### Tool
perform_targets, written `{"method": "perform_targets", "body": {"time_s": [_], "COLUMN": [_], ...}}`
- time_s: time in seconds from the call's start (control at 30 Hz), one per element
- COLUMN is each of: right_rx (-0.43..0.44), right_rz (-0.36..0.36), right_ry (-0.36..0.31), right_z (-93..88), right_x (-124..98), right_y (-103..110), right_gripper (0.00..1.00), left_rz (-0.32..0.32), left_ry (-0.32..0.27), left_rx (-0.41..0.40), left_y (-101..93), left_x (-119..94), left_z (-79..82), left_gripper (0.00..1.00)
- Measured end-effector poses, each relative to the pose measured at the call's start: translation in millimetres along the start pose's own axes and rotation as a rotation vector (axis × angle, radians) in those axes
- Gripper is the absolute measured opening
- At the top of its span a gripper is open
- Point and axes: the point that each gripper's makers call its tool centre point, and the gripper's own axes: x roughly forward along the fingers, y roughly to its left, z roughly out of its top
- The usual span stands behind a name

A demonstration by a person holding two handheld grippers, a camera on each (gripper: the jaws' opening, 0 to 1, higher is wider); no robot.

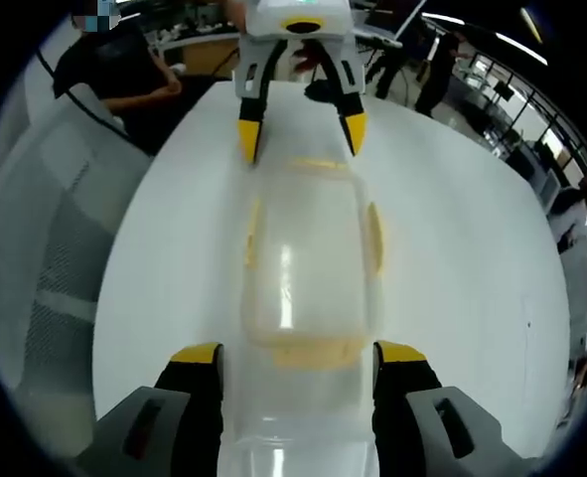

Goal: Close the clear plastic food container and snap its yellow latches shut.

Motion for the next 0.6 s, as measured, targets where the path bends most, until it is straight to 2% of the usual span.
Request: {"method": "perform_targets", "body": {"time_s": [0.6], "right_rx": [0.016], "right_rz": [0.038], "right_ry": [0.063], "right_z": [-9.5], "right_x": [14.5], "right_y": [-0.7], "right_gripper": [0.58], "left_rz": [-0.042], "left_ry": [0.041], "left_rx": [0.038], "left_y": [8.5], "left_x": [13.3], "left_z": [-9.3], "left_gripper": [0.60]}}
